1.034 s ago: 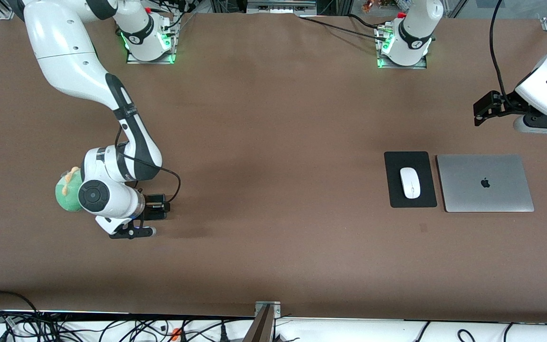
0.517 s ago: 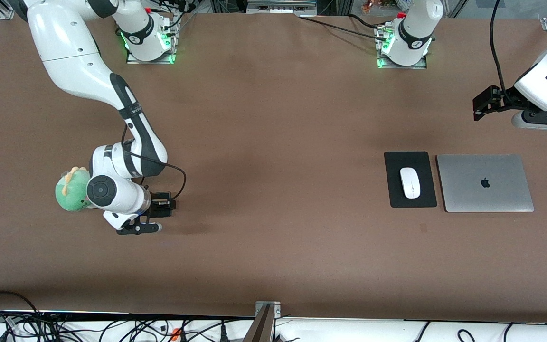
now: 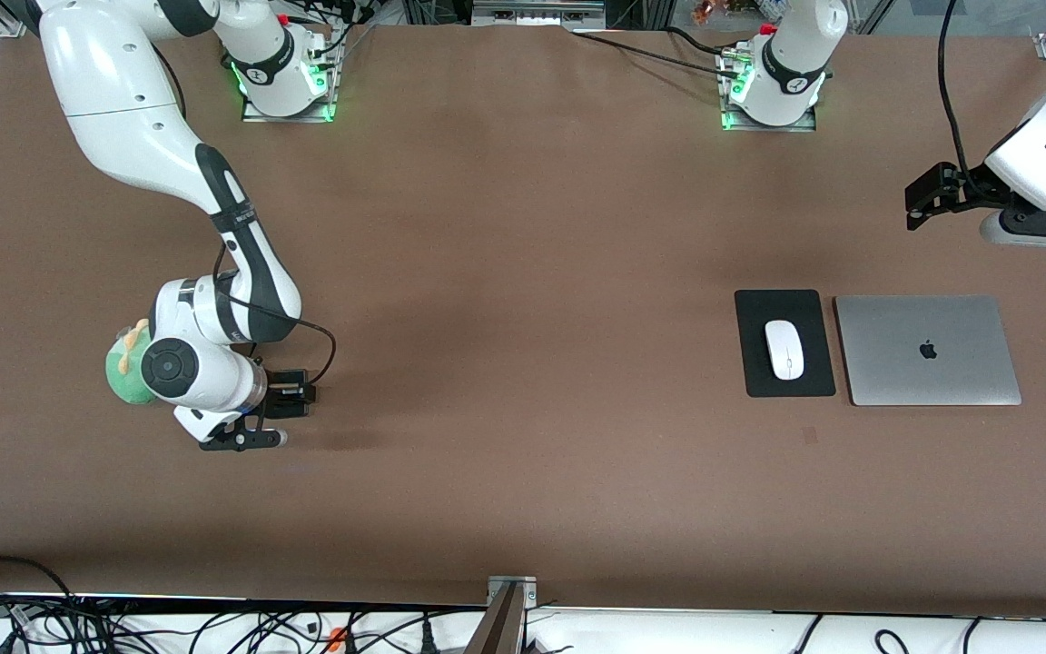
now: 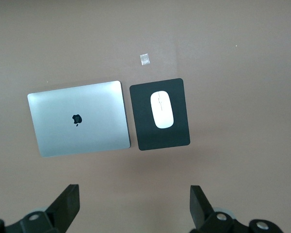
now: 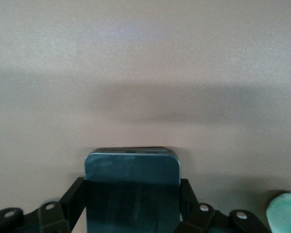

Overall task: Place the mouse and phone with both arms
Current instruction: 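Carry the black phone with the right gripper toward the green plush toy, then lower the phone beside the plush toy, open and withdraw the right gripper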

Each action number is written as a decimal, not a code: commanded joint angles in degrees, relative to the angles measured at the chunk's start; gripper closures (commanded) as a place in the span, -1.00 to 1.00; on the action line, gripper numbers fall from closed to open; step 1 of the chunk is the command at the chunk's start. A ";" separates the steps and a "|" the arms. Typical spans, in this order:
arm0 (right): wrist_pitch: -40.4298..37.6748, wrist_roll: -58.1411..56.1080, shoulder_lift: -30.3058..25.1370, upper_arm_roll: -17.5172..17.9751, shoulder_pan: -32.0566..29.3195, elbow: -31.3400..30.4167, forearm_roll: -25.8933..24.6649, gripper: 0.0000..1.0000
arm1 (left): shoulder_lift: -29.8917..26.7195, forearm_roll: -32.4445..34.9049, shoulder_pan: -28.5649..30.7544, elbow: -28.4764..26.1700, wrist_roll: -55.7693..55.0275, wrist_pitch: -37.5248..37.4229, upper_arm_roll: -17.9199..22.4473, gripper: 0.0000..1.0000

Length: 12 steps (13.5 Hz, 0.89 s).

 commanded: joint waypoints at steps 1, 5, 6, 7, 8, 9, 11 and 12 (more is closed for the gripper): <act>0.47 -1.34 -2.08 -0.01 -1.09 -2.84 0.60 -1.00 | -0.09 0.18 0.05 1.03 0.90 -1.34 -0.02 -1.00; -2.42 -0.38 -6.21 0.08 -0.48 -2.05 0.51 -1.00 | 0.61 0.18 0.49 1.12 0.99 -1.17 -0.02 -1.00; -2.61 0.41 -7.61 0.17 -0.47 -2.05 0.51 -1.00 | 0.61 0.18 0.49 1.12 1.16 -1.17 -0.02 -1.00; -2.61 1.28 -8.76 0.17 -0.47 -1.96 0.51 -1.00 | 0.61 0.18 0.49 1.12 1.16 -1.17 -0.02 -1.00; -2.70 1.73 -10.25 0.17 -0.47 -1.52 0.42 -1.00 | 0.61 0.18 0.49 1.12 1.16 -1.25 -0.02 -1.00; -3.57 1.47 -11.39 0.17 -0.47 -0.21 0.42 -1.00 | 0.61 0.18 0.57 1.12 1.16 -1.25 -0.02 -1.00; -6.73 1.29 -13.07 -0.01 -0.82 3.21 0.77 -1.00 | 0.61 0.18 0.57 1.12 1.25 -1.25 -0.02 -1.00; -8.31 1.64 -15.42 0.25 -0.82 3.40 1.82 -1.00 | 0.70 0.18 0.57 1.12 1.25 -1.17 -0.02 -1.00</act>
